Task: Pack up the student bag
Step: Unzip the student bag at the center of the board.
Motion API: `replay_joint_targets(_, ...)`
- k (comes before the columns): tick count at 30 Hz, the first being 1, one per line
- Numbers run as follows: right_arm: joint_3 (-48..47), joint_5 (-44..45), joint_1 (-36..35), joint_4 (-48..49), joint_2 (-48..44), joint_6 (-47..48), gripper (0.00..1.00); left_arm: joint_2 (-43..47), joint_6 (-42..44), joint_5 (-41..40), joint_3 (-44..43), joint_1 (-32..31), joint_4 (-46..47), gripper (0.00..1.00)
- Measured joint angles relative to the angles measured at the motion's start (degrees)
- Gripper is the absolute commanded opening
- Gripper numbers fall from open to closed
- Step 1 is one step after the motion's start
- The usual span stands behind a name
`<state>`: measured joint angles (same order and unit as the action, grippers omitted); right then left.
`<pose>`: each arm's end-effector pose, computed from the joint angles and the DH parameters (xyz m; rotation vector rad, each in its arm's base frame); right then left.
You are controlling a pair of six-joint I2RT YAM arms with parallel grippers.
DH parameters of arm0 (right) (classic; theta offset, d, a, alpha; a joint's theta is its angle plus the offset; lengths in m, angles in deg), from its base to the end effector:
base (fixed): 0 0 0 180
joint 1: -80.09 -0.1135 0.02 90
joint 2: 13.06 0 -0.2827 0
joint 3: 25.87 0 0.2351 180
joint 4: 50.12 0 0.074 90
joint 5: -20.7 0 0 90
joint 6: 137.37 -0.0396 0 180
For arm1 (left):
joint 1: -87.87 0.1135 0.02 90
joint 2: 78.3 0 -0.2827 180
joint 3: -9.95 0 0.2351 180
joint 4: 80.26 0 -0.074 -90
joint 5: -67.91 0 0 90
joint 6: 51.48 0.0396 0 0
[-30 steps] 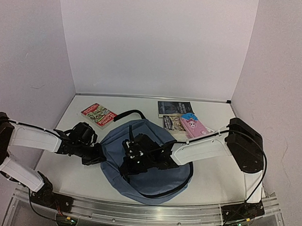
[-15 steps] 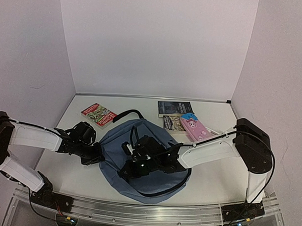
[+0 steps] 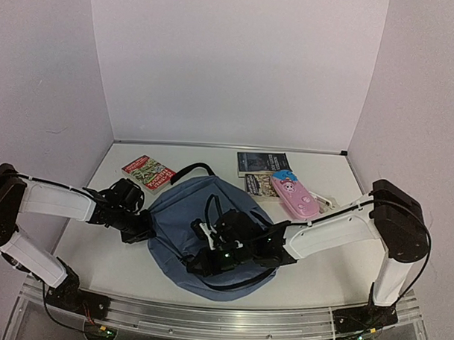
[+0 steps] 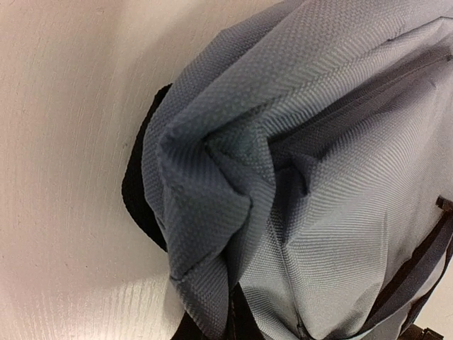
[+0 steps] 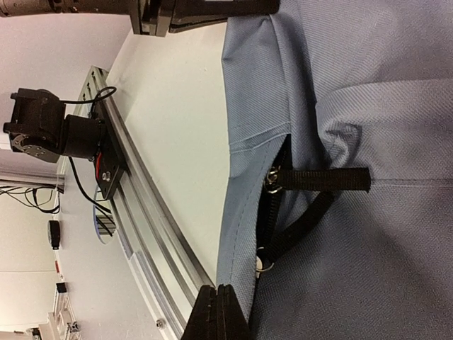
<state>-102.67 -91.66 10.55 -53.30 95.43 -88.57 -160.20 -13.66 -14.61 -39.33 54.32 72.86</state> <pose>0.1259 0.3805 0.1949 -0.8780 2.4045 1.3797 0.1936 -0.1345 0.1691 -0.3991 2.7381 -0.6456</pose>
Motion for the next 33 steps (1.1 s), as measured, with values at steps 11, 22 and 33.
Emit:
replay_joint_targets(11,0.36,5.28,0.0,0.56,0.12,-6.38,0.34,-0.25,1.39,0.32,0.0,0.23,0.14,0.0)
replay_joint_targets(22,-3.35,6.63,0.0,3.5,5.24,-16.2,0.36,-0.17,1.39,0.41,0.04,0.25,0.21,0.0)
replay_joint_targets(33,-4.17,7.49,0.02,5.26,9.7,-22.29,0.37,1.17,1.37,0.4,1.21,0.27,0.84,0.0)
